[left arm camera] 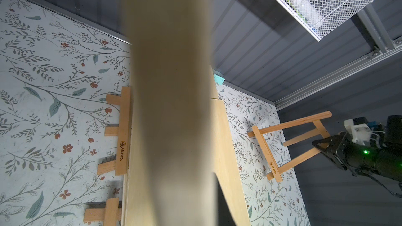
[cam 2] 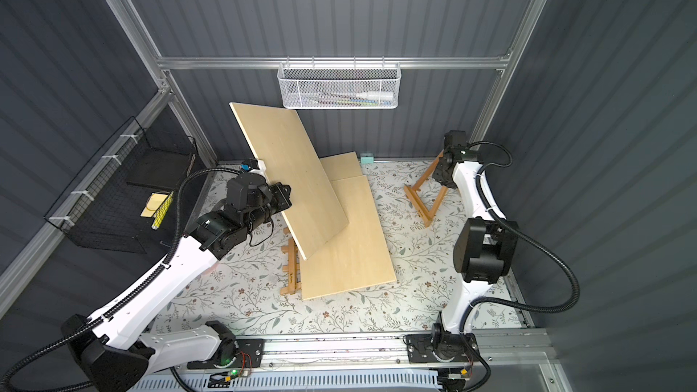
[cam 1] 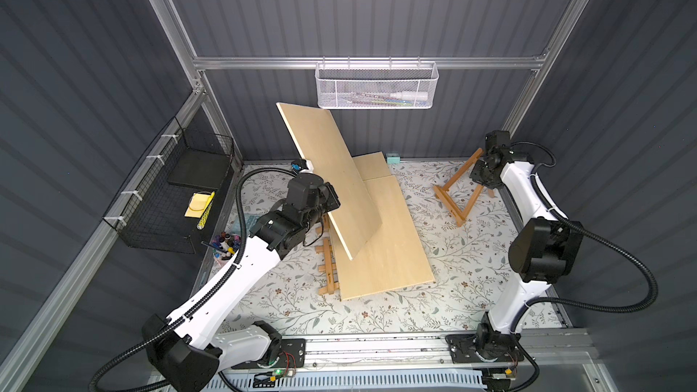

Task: Assemble the easel
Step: Place the easel at the corner of the board.

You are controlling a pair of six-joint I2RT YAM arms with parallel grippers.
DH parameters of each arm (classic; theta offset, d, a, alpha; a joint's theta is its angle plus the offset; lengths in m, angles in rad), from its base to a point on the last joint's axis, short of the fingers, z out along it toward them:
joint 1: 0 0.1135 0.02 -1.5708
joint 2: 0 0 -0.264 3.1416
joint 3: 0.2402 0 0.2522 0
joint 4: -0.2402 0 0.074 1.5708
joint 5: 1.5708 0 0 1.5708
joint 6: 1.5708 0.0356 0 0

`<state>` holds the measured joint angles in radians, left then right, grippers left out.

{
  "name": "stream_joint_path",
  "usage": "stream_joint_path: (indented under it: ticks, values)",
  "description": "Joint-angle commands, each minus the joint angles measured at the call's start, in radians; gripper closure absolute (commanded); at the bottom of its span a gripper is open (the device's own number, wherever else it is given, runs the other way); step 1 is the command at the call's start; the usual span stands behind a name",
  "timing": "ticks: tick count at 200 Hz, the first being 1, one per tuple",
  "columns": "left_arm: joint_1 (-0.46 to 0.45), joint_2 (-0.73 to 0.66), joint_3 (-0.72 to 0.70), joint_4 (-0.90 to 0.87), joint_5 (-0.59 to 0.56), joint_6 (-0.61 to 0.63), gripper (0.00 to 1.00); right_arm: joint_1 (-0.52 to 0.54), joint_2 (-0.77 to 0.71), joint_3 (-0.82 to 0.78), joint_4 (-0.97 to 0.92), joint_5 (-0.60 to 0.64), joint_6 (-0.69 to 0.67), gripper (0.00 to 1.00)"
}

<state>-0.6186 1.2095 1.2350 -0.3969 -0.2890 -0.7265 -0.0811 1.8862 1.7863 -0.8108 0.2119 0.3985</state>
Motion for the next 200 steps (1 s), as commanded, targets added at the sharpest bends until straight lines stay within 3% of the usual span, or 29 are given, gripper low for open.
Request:
stream_joint_path:
  ticks: [1,29,67,84,138,171,200]
  values:
    - [0.008,0.006,0.043,0.048,-0.115,0.149,1.00,0.006,-0.004,-0.038,0.052,0.003,0.036,1.00]
    - [0.008,0.011,0.048,0.048,-0.113,0.148,1.00,0.007,-0.034,-0.122,0.090,0.002,0.071,1.00]
    - [0.008,0.018,0.054,0.048,-0.107,0.142,1.00,0.009,-0.093,-0.193,0.093,-0.017,0.103,0.40]
    - [0.007,0.017,0.056,0.048,-0.105,0.135,1.00,0.009,-0.146,-0.220,0.075,-0.027,0.098,0.26]
    - [0.007,-0.004,0.044,0.038,-0.110,0.106,1.00,0.088,-0.494,-0.425,0.021,-0.103,0.083,0.24]
    - [0.007,-0.003,0.078,-0.020,-0.104,0.018,1.00,0.318,-0.650,-0.475,0.072,-0.208,-0.074,0.23]
    - [0.007,0.046,0.235,-0.199,-0.102,-0.109,1.00,0.570,-0.666,-0.477,0.156,-0.370,-0.218,0.23]
